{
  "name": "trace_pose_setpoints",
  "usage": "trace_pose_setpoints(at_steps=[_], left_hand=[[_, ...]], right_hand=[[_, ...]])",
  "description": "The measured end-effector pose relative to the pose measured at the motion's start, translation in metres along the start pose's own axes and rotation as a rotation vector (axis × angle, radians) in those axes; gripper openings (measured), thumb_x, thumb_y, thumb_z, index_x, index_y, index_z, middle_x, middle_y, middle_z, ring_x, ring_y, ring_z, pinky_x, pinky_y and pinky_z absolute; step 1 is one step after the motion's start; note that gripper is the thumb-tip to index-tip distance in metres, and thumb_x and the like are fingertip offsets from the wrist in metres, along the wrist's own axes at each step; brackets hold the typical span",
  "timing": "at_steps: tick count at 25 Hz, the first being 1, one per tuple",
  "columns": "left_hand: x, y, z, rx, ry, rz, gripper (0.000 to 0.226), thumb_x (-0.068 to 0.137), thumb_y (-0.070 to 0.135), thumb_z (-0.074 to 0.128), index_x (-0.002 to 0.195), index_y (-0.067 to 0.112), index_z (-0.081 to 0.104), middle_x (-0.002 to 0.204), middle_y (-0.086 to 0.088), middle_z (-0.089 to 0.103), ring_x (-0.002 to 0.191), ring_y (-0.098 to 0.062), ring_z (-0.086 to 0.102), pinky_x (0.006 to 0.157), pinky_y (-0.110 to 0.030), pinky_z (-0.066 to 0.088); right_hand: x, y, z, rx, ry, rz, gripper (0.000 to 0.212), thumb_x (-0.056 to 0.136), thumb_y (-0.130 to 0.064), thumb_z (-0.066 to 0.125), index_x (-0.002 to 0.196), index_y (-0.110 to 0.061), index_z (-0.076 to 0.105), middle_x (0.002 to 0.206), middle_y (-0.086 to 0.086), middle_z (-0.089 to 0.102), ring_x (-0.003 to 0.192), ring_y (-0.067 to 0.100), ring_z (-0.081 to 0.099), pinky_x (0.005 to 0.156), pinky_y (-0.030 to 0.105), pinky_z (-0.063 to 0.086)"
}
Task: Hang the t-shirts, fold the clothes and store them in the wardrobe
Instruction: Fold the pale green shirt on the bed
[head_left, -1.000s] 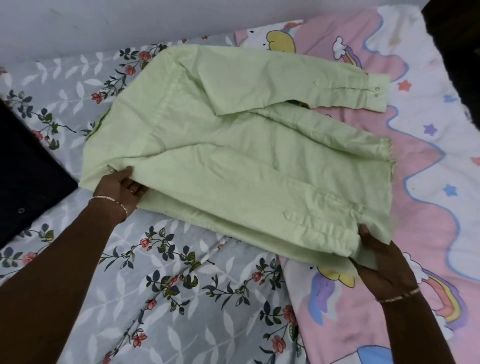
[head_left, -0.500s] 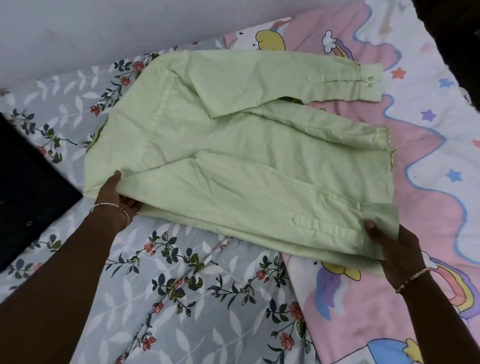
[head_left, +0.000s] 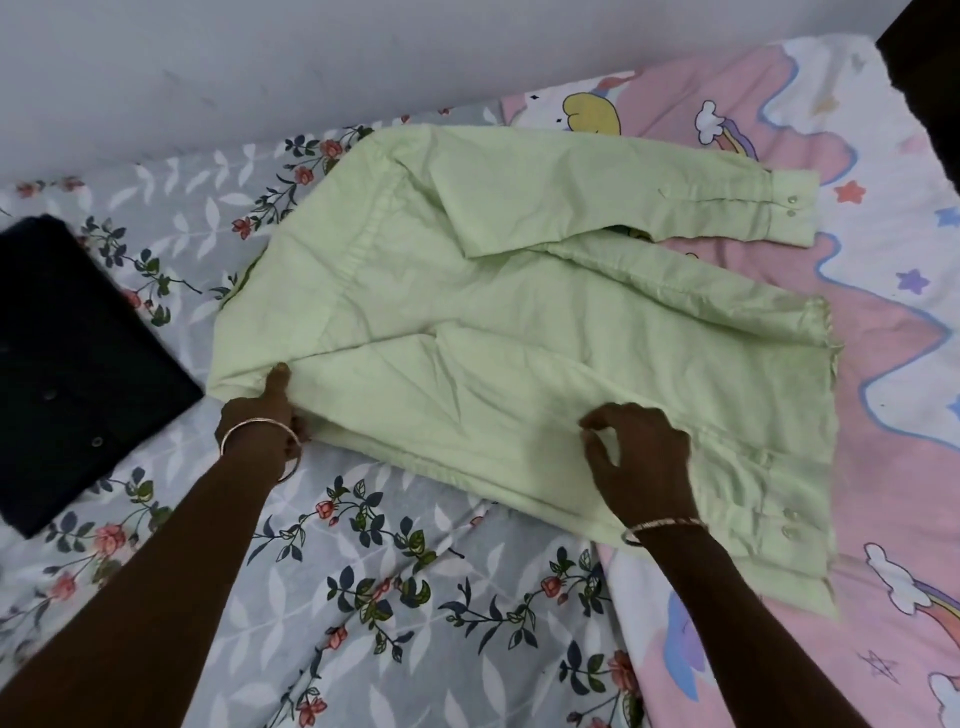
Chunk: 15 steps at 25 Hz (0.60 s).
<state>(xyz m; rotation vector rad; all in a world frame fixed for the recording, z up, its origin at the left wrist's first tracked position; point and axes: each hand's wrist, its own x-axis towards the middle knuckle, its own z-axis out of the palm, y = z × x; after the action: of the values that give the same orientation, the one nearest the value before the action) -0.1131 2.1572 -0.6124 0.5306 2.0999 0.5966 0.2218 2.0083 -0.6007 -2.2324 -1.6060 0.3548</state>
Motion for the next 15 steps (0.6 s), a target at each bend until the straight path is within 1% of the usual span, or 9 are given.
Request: trace_pose_setpoints(at_steps=[2, 3, 4, 6, 7, 9, 10, 12, 15], left_hand=[[-0.015, -0.004, -0.001, 0.422, 0.284, 0.211, 0.064, 0.089, 0.051, 0.062, 0.123, -0.002, 0.052, 0.119, -0.025, 0.060, 0.106, -0.045, 0.060, 0.090, -0.052, 0.047], [-0.027, -0.005, -0.001, 0.508, 0.374, 0.426, 0.054, 0.089, 0.043, 0.063, 0.121, 0.001, 0.050, 0.120, -0.024, 0.057, 0.107, -0.045, 0.058, 0.087, -0.052, 0.046], [-0.036, -0.006, 0.000, 0.573, 0.428, 0.719, 0.042, 0.089, 0.036, 0.061, 0.116, 0.006, 0.050, 0.116, -0.021, 0.056, 0.103, -0.043, 0.058, 0.083, -0.051, 0.045], [-0.040, -0.014, 0.009, 0.738, 0.331, 1.175, 0.030, 0.089, 0.030, 0.054, 0.115, 0.014, 0.052, 0.122, -0.015, 0.055, 0.109, -0.037, 0.055, 0.084, -0.048, 0.042], [-0.033, -0.020, 0.014, 0.816, 0.230, 1.281, 0.036, 0.091, 0.032, 0.051, 0.123, 0.015, 0.053, 0.136, -0.013, 0.052, 0.123, -0.035, 0.051, 0.094, -0.049, 0.041], [-0.011, -0.036, 0.026, 0.978, 0.078, 1.294, 0.057, 0.095, 0.044, 0.044, 0.145, 0.018, 0.042, 0.160, -0.009, 0.030, 0.146, -0.030, 0.031, 0.113, -0.054, 0.028], [0.000, -0.045, 0.029, 1.048, 0.034, 1.266, 0.066, 0.096, 0.052, 0.038, 0.153, 0.020, 0.031, 0.165, -0.006, 0.019, 0.151, -0.028, 0.022, 0.117, -0.056, 0.021], [0.014, -0.059, 0.031, 1.122, 0.005, 1.221, 0.075, 0.096, 0.063, 0.029, 0.159, 0.023, 0.016, 0.167, -0.003, 0.005, 0.153, -0.026, 0.011, 0.121, -0.056, 0.011], [0.018, -0.068, 0.031, 1.090, 0.050, 1.223, 0.077, 0.097, 0.065, 0.030, 0.159, 0.023, 0.013, 0.167, -0.003, 0.004, 0.154, -0.024, 0.006, 0.122, -0.056, 0.008]], right_hand=[[0.027, -0.031, 0.010, 0.044, -0.075, -0.124, 0.014, 0.086, -0.027, 0.060, 0.097, -0.026, 0.069, 0.092, -0.008, 0.068, 0.094, 0.026, 0.064, 0.077, 0.037, 0.038], [0.041, -0.046, 0.014, 0.063, -0.103, -0.171, 0.017, 0.088, -0.023, 0.061, 0.103, -0.026, 0.068, 0.096, -0.007, 0.068, 0.095, 0.026, 0.064, 0.077, 0.038, 0.041], [0.056, -0.060, 0.018, 0.079, -0.128, -0.213, 0.024, 0.089, -0.018, 0.060, 0.111, -0.026, 0.066, 0.102, -0.005, 0.067, 0.097, 0.026, 0.063, 0.078, 0.040, 0.044], [0.083, -0.082, 0.027, 0.031, -0.170, -0.281, 0.047, 0.088, -0.006, 0.057, 0.130, -0.029, 0.058, 0.119, -0.001, 0.061, 0.100, 0.028, 0.061, 0.078, 0.042, 0.047], [0.097, -0.092, 0.032, -0.038, -0.198, -0.317, 0.061, 0.086, -0.001, 0.056, 0.139, -0.032, 0.051, 0.128, 0.000, 0.056, 0.102, 0.028, 0.059, 0.077, 0.041, 0.046], [0.121, -0.103, 0.043, -0.183, -0.294, -0.383, 0.080, 0.084, 0.003, 0.053, 0.148, -0.043, 0.037, 0.143, -0.001, 0.044, 0.111, 0.027, 0.054, 0.078, 0.039, 0.042], [0.132, -0.107, 0.050, -0.222, -0.369, -0.407, 0.080, 0.086, 0.002, 0.051, 0.148, -0.046, 0.034, 0.147, -0.003, 0.040, 0.116, 0.026, 0.051, 0.081, 0.040, 0.041], [0.149, -0.113, 0.063, -0.222, -0.545, -0.403, 0.072, 0.092, -0.003, 0.048, 0.145, -0.050, 0.037, 0.145, -0.004, 0.039, 0.124, 0.025, 0.045, 0.088, 0.041, 0.041], [0.166, -0.114, 0.079, -0.159, -0.706, -0.375, 0.059, 0.092, -0.009, 0.052, 0.136, -0.048, 0.050, 0.129, 0.000, 0.046, 0.123, 0.027, 0.044, 0.098, 0.045, 0.043]])
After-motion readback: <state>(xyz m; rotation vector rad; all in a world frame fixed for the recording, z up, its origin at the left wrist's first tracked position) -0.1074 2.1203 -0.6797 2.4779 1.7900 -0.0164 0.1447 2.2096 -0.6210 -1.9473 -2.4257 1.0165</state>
